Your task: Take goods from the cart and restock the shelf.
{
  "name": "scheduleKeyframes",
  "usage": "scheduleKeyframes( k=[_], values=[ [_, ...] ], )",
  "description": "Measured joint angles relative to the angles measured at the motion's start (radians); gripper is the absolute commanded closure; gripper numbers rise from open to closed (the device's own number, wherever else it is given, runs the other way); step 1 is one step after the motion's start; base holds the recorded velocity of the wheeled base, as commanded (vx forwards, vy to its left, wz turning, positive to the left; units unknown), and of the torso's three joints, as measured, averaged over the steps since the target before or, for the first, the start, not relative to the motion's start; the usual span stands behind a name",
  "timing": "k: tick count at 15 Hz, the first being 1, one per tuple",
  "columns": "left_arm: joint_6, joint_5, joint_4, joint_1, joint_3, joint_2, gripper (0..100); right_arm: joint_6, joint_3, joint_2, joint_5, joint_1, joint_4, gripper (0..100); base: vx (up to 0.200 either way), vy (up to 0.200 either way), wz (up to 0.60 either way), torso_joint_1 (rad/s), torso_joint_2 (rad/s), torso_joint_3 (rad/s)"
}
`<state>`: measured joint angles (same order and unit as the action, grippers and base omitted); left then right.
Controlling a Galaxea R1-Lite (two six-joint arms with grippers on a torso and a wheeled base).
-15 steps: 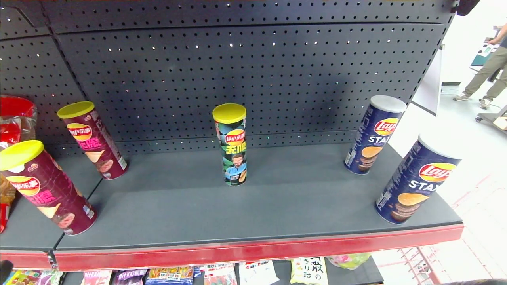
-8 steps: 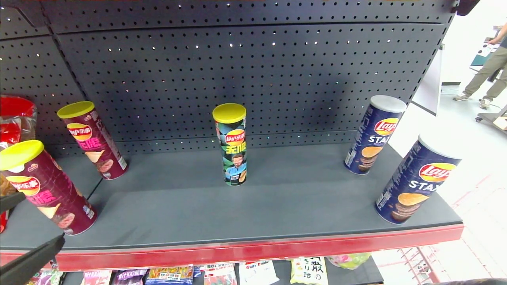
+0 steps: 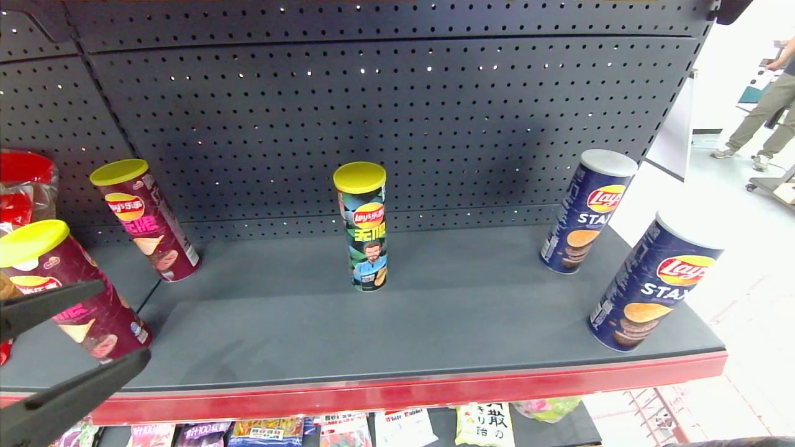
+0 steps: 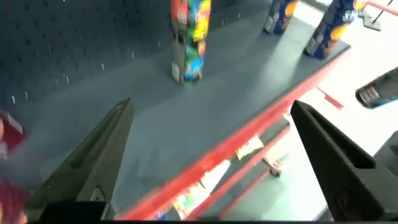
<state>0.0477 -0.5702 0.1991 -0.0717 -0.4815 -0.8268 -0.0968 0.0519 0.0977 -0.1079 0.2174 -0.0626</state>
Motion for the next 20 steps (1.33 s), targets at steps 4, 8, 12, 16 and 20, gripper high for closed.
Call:
scheduleKeyframes(
  k=[4,8,12,16,20],
  values=[
    [-0.006,-0.128,0.209,-0.075,-0.020,-0.213,0,0.000,0.000,0.000,0.000,0.000,0.000,100,0.000,0.000,0.00,0.000,0.00,0.000],
    [0.005,-0.127,0.317,-0.189,-0.129,-0.497,0,0.000,0.000,0.000,0.001,0.000,0.000,100,0.000,0.000,0.00,0.000,0.00,0.000],
    [0.158,-0.076,0.395,-0.211,-0.271,-0.742,0,0.003,-0.001,0.000,0.002,0.000,0.000,100,0.000,0.000,0.00,0.000,0.00,0.000],
    [0.164,-0.033,0.397,-0.208,-0.299,-0.831,0,0.008,-0.002,0.000,0.002,0.000,0.005,100,0.000,0.000,0.00,0.000,0.00,0.000],
    [0.164,-0.031,0.459,-0.209,-0.372,-0.927,0,0.008,-0.003,0.000,0.002,-0.001,0.010,100,0.000,0.000,0.00,0.000,0.00,0.000]
  ],
)
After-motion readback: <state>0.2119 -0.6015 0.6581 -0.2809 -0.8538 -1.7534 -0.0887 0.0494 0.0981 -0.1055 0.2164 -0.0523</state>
